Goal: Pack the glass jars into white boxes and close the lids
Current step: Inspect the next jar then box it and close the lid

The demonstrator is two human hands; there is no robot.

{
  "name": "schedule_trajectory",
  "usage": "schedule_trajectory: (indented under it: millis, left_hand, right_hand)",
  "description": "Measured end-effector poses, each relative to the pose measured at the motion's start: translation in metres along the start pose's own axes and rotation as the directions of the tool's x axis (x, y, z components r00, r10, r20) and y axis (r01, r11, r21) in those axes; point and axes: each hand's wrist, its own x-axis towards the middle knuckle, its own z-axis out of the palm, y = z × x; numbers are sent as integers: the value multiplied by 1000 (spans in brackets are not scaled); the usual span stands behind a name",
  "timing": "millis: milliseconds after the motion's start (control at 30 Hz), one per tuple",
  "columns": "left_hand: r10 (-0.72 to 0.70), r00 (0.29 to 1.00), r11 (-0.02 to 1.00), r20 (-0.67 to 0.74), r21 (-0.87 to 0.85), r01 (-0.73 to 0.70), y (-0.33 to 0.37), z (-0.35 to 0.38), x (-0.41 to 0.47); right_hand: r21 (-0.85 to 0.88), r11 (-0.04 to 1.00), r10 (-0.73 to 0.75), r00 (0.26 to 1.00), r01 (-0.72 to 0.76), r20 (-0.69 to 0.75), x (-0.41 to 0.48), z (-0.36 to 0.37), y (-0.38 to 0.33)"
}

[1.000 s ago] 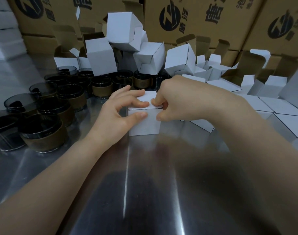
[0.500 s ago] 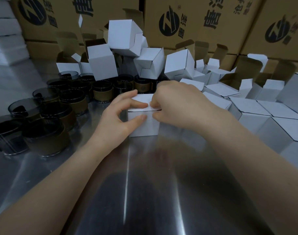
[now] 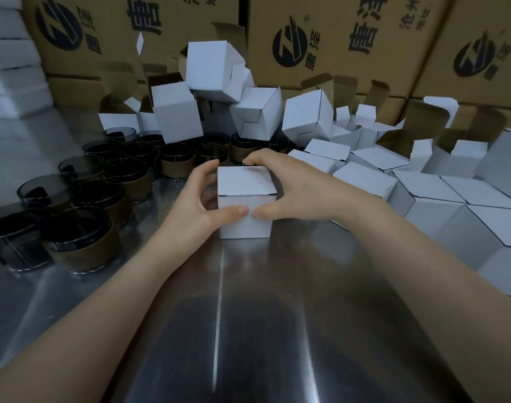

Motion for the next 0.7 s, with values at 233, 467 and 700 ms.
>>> schedule_trajectory:
  millis: [233, 467, 700]
  left_hand:
    - [-29, 999, 999, 22, 24, 29, 0, -2, 1]
    - [-26, 999, 996, 29, 81, 24, -1, -1, 1]
    - [-44, 999, 950, 27, 312, 34, -6, 1, 3]
  right_hand:
    - [10, 999, -48, 989, 50, -137, 2, 2, 4]
    - [270, 962, 80, 908, 38, -411, 2, -11, 4]
    - [604, 796, 412, 701, 32, -581, 0, -43, 19]
